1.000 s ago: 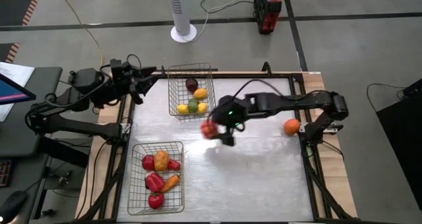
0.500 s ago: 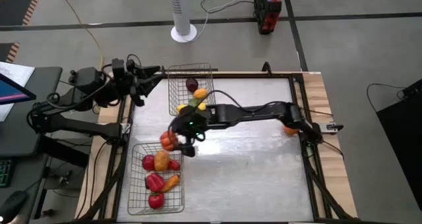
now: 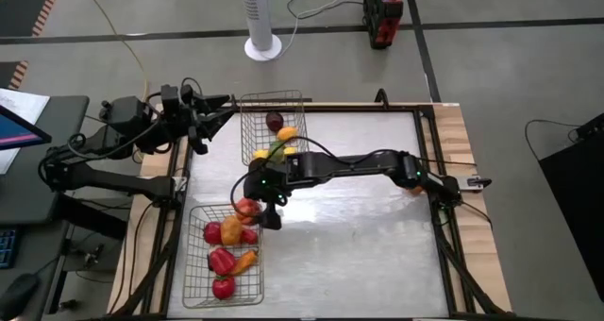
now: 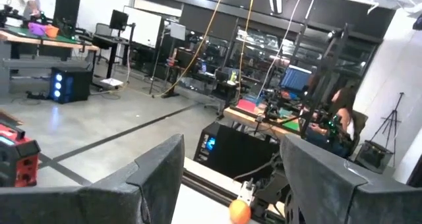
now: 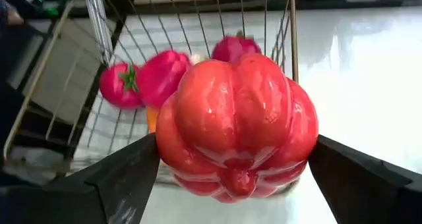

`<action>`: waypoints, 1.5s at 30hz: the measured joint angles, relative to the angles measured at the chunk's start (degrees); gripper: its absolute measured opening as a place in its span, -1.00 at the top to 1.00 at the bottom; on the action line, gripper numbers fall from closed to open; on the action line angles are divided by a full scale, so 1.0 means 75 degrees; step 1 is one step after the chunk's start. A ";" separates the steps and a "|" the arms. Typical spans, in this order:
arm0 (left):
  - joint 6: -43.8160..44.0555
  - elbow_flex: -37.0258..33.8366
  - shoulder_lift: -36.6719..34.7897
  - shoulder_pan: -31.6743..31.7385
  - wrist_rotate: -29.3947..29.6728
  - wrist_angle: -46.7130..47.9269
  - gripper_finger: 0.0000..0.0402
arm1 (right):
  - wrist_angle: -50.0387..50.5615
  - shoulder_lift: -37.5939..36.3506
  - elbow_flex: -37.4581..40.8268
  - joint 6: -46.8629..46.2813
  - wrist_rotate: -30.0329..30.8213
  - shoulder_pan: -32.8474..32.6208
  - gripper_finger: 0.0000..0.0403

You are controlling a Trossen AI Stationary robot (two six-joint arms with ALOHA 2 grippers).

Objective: Sort produce into baskets
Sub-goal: Put the orange bell pepper into the bottom wire basket

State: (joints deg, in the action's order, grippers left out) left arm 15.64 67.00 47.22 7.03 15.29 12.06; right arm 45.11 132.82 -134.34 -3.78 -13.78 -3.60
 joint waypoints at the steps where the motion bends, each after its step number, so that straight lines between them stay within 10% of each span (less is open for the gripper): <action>1: 0.0003 0.0000 0.0000 0.0000 0.0000 0.0003 -0.19 | 0.0115 -0.0031 0.0000 0.0098 -0.0005 0.0000 -0.98; 19: 0.0346 0.0000 0.0006 0.0009 0.0353 0.0084 -0.19 | 0.0725 -0.0062 0.0000 0.1909 -0.0314 0.0035 -0.99; 28: 0.2140 -0.0003 -0.0053 -0.0368 -0.2372 0.2562 -0.19 | 0.0513 -0.0371 0.0000 0.2257 0.0030 0.0099 -0.99; 45: 0.4549 -0.0003 0.0112 -0.2488 -0.1127 0.5397 -0.19 | -0.0176 -0.0353 0.0000 0.1932 0.0296 0.0087 -0.99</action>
State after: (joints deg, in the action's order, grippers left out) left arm 49.76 66.98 48.06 -11.63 6.84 52.54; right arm 43.79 130.17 -134.34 10.71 -11.57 -2.94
